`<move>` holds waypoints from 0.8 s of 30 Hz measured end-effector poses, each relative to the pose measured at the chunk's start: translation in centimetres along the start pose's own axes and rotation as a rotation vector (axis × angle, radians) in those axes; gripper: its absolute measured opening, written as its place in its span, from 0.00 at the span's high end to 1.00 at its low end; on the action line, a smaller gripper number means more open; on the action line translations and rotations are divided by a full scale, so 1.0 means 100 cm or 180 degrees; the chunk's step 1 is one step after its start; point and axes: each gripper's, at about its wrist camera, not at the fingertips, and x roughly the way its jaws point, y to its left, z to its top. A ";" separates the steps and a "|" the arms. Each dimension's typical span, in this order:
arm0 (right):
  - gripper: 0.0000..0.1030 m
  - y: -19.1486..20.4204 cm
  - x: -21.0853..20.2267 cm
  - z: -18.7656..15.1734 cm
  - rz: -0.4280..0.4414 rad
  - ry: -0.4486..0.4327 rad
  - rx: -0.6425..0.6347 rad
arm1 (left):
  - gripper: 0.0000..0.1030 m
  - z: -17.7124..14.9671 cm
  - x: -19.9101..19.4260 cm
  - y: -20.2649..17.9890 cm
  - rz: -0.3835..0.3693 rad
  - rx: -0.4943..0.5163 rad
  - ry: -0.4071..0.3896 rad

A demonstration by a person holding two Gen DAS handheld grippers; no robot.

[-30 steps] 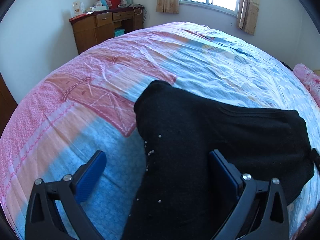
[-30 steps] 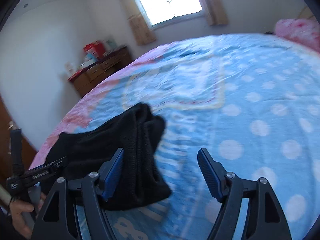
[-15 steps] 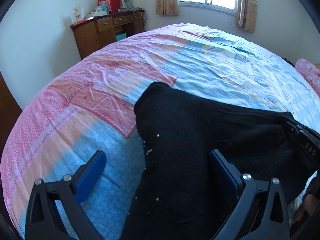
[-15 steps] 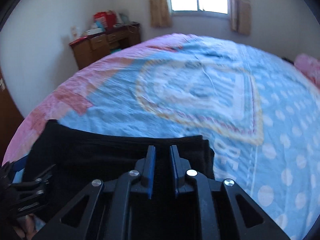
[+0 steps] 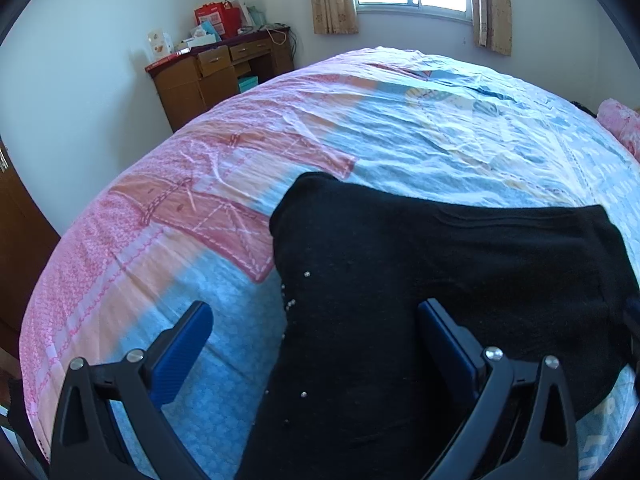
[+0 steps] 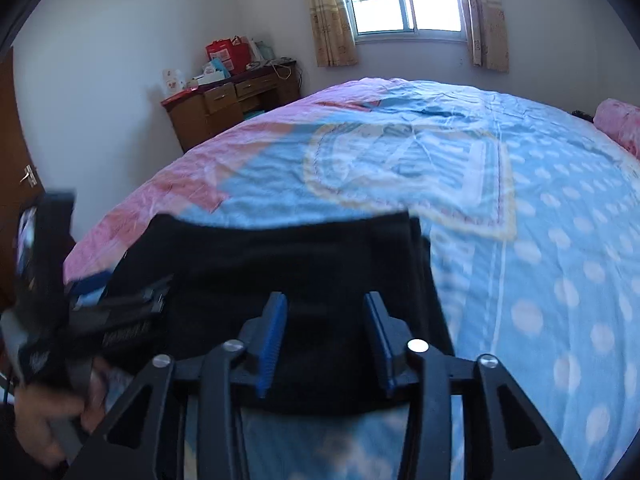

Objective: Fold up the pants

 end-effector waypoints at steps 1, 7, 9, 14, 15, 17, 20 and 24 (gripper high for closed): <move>0.57 0.001 -0.004 -0.009 -0.0005 -0.0009 -0.0007 | 0.00 0.000 0.000 -0.001 0.0014 0.0013 -0.0008; 0.56 0.004 -0.032 -0.032 -0.0028 -0.0414 0.0020 | 0.00 0.003 -0.009 0.007 -0.0064 -0.0046 -0.0025; 0.47 -0.002 -0.043 -0.041 -0.0004 -0.0566 0.0258 | 0.02 0.001 -0.029 0.006 0.0106 0.0021 -0.0196; 0.39 -0.006 -0.054 -0.063 -0.0082 -0.0630 0.0464 | 0.02 -0.025 -0.081 -0.003 0.0029 0.0109 -0.0492; 0.38 -0.009 -0.055 -0.064 -0.0054 -0.0617 0.0508 | 0.02 -0.032 -0.088 -0.005 0.0032 0.0111 -0.0497; 0.35 -0.016 -0.057 -0.069 -0.0017 -0.0550 0.0646 | 0.02 -0.042 -0.096 -0.008 0.0032 0.0129 -0.0488; 0.35 -0.029 -0.055 -0.082 0.0087 -0.0341 0.0949 | 0.02 -0.060 -0.103 -0.012 -0.0020 0.0158 -0.0369; 0.35 -0.034 -0.069 -0.100 0.0107 -0.0286 0.1210 | 0.02 -0.078 -0.112 -0.017 -0.0171 0.0109 -0.0259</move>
